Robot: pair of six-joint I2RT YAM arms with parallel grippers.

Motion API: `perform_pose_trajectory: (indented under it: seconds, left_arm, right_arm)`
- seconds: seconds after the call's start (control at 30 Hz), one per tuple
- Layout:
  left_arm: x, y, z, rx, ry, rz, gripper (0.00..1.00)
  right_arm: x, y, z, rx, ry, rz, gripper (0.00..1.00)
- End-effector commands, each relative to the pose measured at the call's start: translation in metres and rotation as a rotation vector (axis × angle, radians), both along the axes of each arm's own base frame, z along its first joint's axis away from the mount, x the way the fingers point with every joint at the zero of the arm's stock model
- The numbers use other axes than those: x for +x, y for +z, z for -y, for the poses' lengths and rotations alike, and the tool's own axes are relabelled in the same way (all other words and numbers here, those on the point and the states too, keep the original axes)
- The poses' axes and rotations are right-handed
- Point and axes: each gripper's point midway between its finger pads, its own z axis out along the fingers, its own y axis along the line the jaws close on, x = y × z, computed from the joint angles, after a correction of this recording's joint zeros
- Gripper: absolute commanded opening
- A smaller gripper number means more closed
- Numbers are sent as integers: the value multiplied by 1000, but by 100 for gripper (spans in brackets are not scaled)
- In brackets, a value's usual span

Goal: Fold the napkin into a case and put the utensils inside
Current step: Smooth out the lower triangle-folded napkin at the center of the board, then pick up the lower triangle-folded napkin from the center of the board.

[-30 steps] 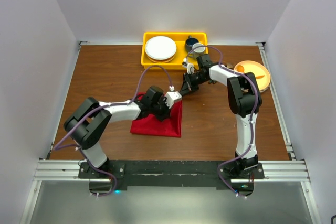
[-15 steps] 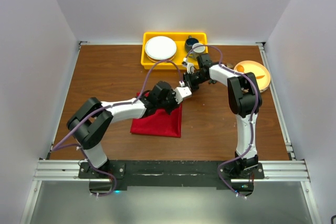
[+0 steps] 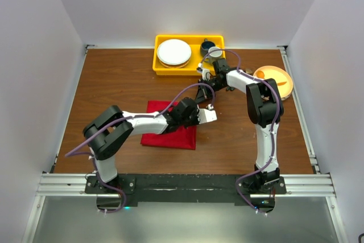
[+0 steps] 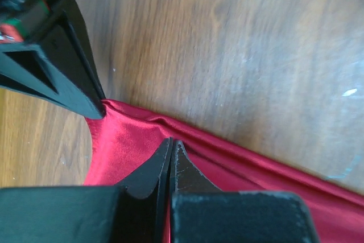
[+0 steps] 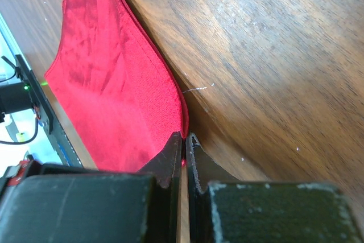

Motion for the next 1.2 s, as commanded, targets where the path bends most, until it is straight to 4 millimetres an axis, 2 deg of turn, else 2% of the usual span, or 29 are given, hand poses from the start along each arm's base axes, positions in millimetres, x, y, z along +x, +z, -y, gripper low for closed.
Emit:
perform_pose_trajectory:
  seconds: [0.0, 0.17, 0.3, 0.43, 0.57, 0.73, 0.87, 1.03, 1.17]
  left_arm:
    - [13, -1, 5, 28, 6, 53, 0]
    - [12, -13, 5, 51, -1, 37, 0]
    - [8, -26, 0, 83, -7, 15, 0]
    - [6, -32, -5, 99, -7, 13, 0]
    - [5, -36, -7, 110, -8, 9, 0]
    - [4, -39, -7, 116, -12, 3, 0]
    - [4, -37, -6, 115, -13, 3, 0]
    - [7, -29, -3, 107, -7, 10, 0]
    - [12, -12, 1, 78, 8, 28, 4]
  right_arm:
    - [7, 27, -8, 41, 20, 62, 0]
    - [1, 37, -13, 79, 28, 45, 0]
    - [-13, 56, -21, 139, 50, 31, 0]
    - [-29, 59, -23, 156, 51, -18, 0]
    - [-45, 45, -20, 148, 45, -92, 0]
    - [-59, 13, -18, 94, 34, -167, 0]
    - [-57, -8, -13, 44, 6, -183, 0]
    - [-47, -23, -8, -8, -20, -169, 0]
    - [-44, -36, -1, -62, -27, -152, 0]
